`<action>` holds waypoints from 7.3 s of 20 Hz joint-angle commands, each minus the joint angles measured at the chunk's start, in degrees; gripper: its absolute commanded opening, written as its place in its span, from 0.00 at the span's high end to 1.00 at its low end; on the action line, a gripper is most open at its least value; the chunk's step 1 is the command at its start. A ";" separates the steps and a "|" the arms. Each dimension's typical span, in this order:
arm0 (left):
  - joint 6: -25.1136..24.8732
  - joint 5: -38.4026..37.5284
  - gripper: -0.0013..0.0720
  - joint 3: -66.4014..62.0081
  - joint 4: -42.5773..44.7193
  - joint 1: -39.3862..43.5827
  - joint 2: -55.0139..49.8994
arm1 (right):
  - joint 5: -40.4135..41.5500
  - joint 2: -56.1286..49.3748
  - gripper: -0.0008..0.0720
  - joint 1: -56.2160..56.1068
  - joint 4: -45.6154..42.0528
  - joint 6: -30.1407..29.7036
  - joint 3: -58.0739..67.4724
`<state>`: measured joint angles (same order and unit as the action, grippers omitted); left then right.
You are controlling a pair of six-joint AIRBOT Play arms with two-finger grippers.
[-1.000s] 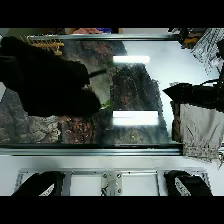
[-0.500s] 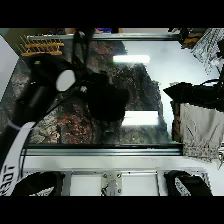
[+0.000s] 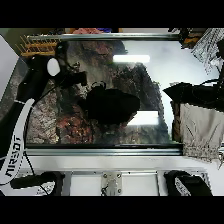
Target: Fold the clothes and pants, and hang the long-sleeved shirts on hangers.
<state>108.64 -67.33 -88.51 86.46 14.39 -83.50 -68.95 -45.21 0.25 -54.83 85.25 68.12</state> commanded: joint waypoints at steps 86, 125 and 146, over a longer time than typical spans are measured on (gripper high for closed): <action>-12.50 3.08 0.06 6.19 -20.11 -26.14 -16.39 | 4.37 -18.01 0.20 4.00 -10.60 1.81 -12.39; -18.16 7.04 0.96 41.13 -20.57 -12.61 17.49 | 23.15 -43.82 0.94 -3.34 -10.56 7.43 14.86; -16.68 9.44 0.96 42.84 -20.41 -7.72 18.80 | 28.04 -7.80 0.08 -1.29 -3.82 37.55 -46.84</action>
<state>92.05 -57.25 -45.69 66.02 6.63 -64.75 -52.53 -54.00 -0.67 -71.05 119.92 29.06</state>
